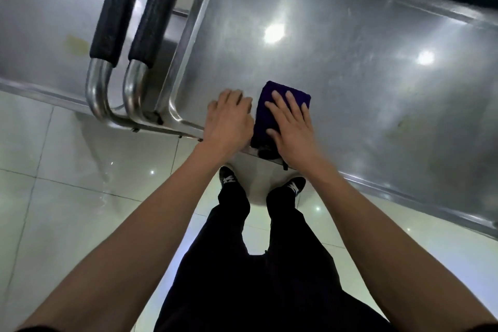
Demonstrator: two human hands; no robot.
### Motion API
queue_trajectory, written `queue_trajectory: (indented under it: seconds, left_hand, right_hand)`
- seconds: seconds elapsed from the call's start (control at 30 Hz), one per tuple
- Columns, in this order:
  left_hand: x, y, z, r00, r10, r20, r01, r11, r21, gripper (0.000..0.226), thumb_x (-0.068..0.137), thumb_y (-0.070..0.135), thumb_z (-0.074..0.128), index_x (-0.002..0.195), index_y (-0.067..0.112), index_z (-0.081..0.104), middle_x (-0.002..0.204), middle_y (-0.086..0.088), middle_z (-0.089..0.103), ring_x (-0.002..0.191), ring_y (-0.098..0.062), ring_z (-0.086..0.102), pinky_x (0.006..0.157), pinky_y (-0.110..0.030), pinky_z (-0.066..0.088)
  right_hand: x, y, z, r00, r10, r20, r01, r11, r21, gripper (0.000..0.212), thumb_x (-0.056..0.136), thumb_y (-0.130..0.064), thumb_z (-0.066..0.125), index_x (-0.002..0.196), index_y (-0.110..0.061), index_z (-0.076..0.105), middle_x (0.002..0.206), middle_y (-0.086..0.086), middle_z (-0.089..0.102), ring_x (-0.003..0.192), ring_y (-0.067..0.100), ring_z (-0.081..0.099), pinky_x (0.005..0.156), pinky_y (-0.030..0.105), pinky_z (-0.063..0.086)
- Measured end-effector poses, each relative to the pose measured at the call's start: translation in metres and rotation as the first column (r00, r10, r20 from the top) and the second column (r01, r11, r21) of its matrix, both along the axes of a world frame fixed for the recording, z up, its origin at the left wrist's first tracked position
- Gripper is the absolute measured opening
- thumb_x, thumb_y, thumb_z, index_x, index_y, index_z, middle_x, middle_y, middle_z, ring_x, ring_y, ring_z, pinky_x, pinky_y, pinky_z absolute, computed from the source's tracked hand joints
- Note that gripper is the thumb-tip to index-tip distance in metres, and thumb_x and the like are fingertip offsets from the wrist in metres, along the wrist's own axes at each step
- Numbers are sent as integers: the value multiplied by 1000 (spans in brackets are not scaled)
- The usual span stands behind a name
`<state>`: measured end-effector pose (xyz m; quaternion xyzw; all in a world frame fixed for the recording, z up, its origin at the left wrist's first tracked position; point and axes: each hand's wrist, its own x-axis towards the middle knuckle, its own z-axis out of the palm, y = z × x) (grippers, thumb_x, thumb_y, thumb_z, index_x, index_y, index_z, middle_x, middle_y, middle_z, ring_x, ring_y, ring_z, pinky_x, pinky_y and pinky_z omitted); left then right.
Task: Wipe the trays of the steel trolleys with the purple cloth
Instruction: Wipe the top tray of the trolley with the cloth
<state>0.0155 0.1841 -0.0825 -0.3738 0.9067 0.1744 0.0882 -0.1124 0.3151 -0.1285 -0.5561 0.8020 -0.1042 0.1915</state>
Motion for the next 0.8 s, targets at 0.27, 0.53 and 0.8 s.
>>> queue_trajectory:
  seconds: [0.27, 0.53, 0.8]
  left_hand:
    - [-83, 62, -1, 989, -147, 21, 147, 989, 12, 35, 98, 27, 47, 129, 15, 58, 141, -7, 50, 137, -28, 38, 105, -50, 37]
    - [-137, 101, 1, 974, -223, 35, 223, 975, 3, 39, 95, 26, 50, 132, 14, 56, 146, -7, 46, 140, -28, 35, 107, -49, 36]
    - [-150, 101, -2, 979, -196, 56, 199, 979, -46, 33, 97, 24, 46, 121, 13, 65, 139, -3, 53, 129, -24, 46, 102, -45, 38]
  right_hand:
    - [-63, 92, 5, 993, -120, -9, 120, 992, 38, 65, 98, -30, 54, 156, -25, 24, 166, -8, 6, 153, 15, -7, 124, 49, 2]
    - [-98, 126, 9, 994, -109, -23, 110, 993, 33, 64, 98, -27, 55, 155, -22, 27, 167, -5, 7, 153, 17, -6, 124, 49, -1]
    - [-127, 117, 8, 997, -69, -21, 69, 997, -24, 65, 96, -17, 56, 154, -21, 29, 167, -3, 10, 154, 19, -5, 123, 53, 0]
